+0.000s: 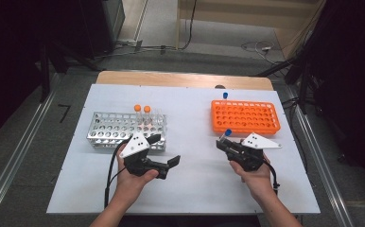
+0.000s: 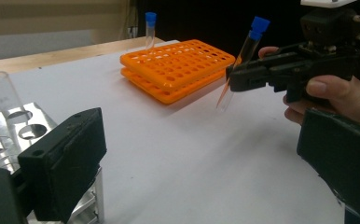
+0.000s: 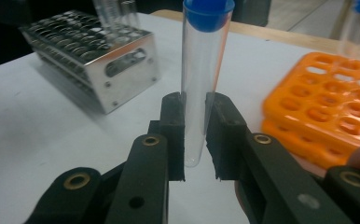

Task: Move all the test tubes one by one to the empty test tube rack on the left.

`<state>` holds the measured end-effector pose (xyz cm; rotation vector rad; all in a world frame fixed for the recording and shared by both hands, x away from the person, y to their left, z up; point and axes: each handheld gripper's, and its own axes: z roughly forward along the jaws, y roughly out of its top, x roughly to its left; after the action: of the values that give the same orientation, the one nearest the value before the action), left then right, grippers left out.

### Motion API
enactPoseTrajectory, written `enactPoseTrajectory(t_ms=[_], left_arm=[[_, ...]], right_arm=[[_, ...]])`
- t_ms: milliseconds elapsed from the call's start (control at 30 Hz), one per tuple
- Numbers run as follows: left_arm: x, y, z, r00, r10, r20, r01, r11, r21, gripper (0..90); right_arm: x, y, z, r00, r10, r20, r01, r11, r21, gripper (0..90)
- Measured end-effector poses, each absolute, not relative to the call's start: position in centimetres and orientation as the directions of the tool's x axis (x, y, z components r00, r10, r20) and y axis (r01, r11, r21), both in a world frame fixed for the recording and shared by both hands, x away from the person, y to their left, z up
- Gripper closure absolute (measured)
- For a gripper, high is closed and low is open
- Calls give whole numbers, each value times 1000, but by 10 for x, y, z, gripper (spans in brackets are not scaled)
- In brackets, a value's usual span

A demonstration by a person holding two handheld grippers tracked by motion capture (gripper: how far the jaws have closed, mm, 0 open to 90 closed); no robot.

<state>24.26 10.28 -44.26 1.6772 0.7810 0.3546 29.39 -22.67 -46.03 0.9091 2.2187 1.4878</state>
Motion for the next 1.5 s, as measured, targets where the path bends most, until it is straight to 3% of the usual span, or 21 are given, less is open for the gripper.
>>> enactPoseTrajectory(t_ms=[400,933,1300,1500], left_arm=[[238,88,-442,749,642,-161,298,-110,948,112],[234,70,-444,818,552,-163,282,-138,950,536],[234,66,-445,837,524,-159,279,-159,947,727],[234,69,-443,827,545,-138,265,-161,951,768]], right_arm=[[274,-190,-463,-820,566,83,306,311,900,750],[255,-159,-464,-882,465,76,275,377,885,749],[247,-149,-464,-906,419,57,245,410,878,749],[247,-149,-464,-904,422,67,254,404,879,746]])
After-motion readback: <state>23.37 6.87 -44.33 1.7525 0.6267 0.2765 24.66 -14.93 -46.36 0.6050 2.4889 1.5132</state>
